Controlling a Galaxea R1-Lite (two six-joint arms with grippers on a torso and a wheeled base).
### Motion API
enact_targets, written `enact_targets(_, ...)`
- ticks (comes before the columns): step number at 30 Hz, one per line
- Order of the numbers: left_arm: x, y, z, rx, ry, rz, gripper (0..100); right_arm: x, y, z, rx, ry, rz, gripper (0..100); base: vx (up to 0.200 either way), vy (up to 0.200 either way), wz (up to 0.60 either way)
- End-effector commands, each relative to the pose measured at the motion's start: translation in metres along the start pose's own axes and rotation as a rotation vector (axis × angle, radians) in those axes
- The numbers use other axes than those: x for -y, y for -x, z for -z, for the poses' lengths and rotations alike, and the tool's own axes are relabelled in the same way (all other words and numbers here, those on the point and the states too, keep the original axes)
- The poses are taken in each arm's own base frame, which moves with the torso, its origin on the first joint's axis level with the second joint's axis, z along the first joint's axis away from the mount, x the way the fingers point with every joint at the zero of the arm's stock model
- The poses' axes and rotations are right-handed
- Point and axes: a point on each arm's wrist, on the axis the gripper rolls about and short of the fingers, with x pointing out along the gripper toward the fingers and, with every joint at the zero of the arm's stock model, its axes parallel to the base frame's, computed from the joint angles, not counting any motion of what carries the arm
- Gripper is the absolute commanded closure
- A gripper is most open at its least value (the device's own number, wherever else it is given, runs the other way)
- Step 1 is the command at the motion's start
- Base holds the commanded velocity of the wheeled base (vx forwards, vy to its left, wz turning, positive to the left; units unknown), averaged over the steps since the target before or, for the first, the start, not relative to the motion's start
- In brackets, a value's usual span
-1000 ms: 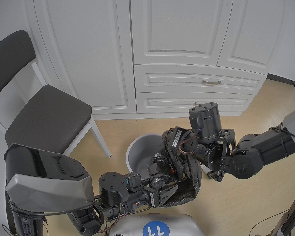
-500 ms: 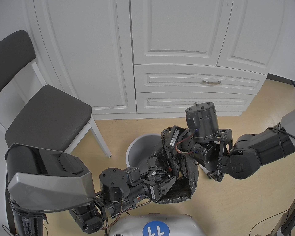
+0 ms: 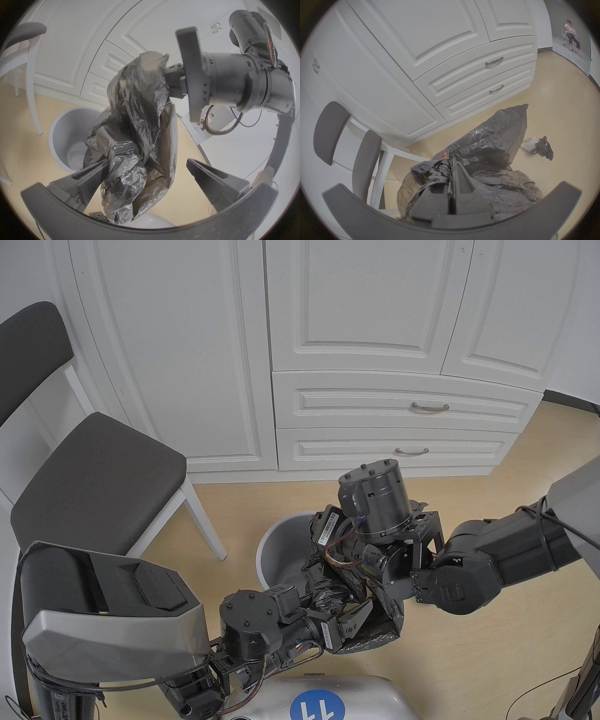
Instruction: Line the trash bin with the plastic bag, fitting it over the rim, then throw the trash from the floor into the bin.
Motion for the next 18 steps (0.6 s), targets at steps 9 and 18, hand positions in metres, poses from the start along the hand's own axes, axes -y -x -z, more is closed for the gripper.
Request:
enact_targets(9, 0.007, -0.004, 0.006, -0.006, 0.028, 0.020, 0, -0.007, -0.004, 0.011, -0.018, -0.010, -0.004, 100, 0.000, 0.000, 0.00)
enact_targets(18, 0.008, -0.024, 0.017, 0.033, 0.059, -0.029, 0, -0.012, -0.005, 0.022, -0.043, -0.017, -0.008, 100, 0.000, 0.000, 0.00)
